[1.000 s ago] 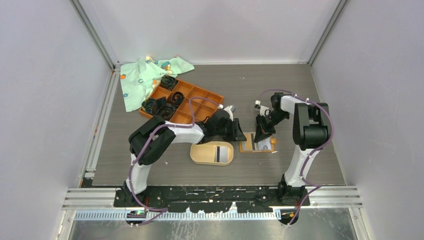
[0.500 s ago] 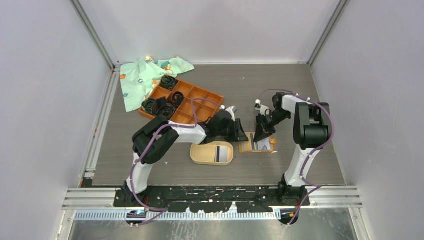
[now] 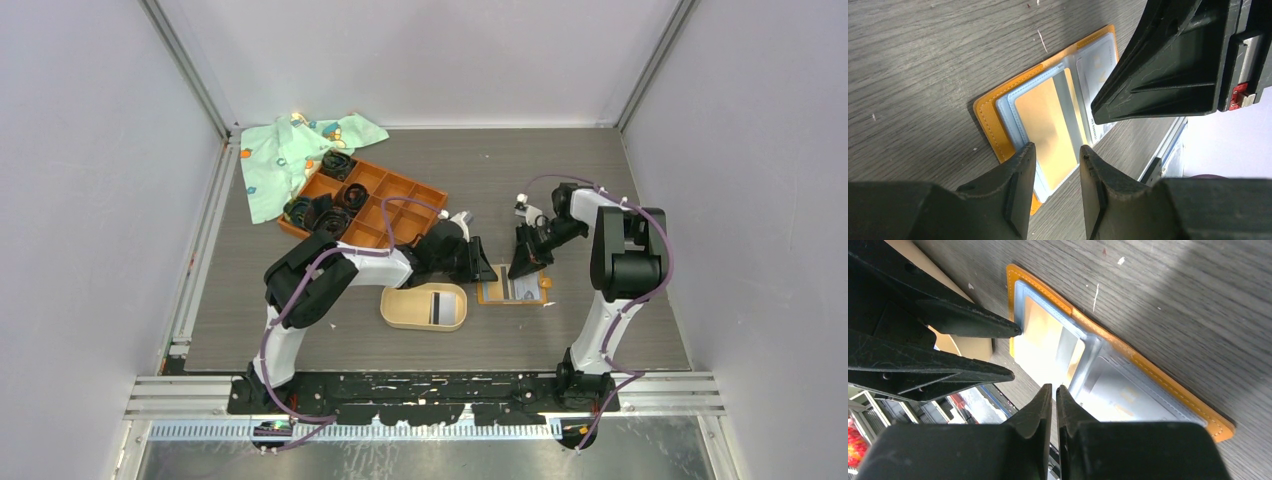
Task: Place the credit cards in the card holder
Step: Insert the credit card into the card holder.
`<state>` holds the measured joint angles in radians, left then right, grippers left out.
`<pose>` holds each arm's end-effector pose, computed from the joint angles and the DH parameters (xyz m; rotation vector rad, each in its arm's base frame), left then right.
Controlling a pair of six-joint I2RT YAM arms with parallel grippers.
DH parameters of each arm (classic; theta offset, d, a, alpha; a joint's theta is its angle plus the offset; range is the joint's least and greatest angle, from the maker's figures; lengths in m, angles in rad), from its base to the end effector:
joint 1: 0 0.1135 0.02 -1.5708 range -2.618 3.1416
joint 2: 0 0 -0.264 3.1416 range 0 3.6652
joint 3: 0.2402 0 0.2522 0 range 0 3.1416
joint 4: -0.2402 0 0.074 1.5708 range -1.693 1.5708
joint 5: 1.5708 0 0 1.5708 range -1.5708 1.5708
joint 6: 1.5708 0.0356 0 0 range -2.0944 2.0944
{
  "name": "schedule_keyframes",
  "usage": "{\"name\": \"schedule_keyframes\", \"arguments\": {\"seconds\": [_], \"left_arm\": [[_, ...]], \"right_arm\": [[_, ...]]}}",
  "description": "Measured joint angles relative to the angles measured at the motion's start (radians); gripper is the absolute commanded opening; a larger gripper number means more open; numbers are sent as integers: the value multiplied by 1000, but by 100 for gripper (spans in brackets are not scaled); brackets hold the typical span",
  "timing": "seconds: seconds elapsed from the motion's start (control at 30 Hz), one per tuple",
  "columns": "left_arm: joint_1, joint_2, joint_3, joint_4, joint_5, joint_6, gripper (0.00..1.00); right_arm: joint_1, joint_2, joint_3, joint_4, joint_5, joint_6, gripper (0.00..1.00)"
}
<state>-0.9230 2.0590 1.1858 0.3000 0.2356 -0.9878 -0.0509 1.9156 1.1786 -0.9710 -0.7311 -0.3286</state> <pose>0.2579 -0.3546 0.1386 0.0785 2.4548 -1.2577 0.3180 0.0076 0.1422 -0.3279 2.9015 1.1350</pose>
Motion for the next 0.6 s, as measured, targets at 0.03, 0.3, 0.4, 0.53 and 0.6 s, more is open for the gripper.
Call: {"name": "schedule_keyframes", "arguments": {"seconds": [0.03, 0.3, 0.4, 0.53, 0.6], "left_arm": [[0, 0, 0, 0, 0, 0, 40], [0, 0, -3, 6, 0, -1, 42], [0, 0, -5, 11, 0, -2, 43], [0, 0, -5, 14, 0, -2, 44], [0, 0, -5, 14, 0, -3, 45]], "right_arm": [[3, 0, 0, 2, 1, 3, 13], [37, 23, 0, 31, 56, 42, 12], [43, 36, 0, 37, 78, 58, 12], [43, 42, 0, 35, 99, 73, 12], [43, 46, 0, 35, 100, 78, 12]]}}
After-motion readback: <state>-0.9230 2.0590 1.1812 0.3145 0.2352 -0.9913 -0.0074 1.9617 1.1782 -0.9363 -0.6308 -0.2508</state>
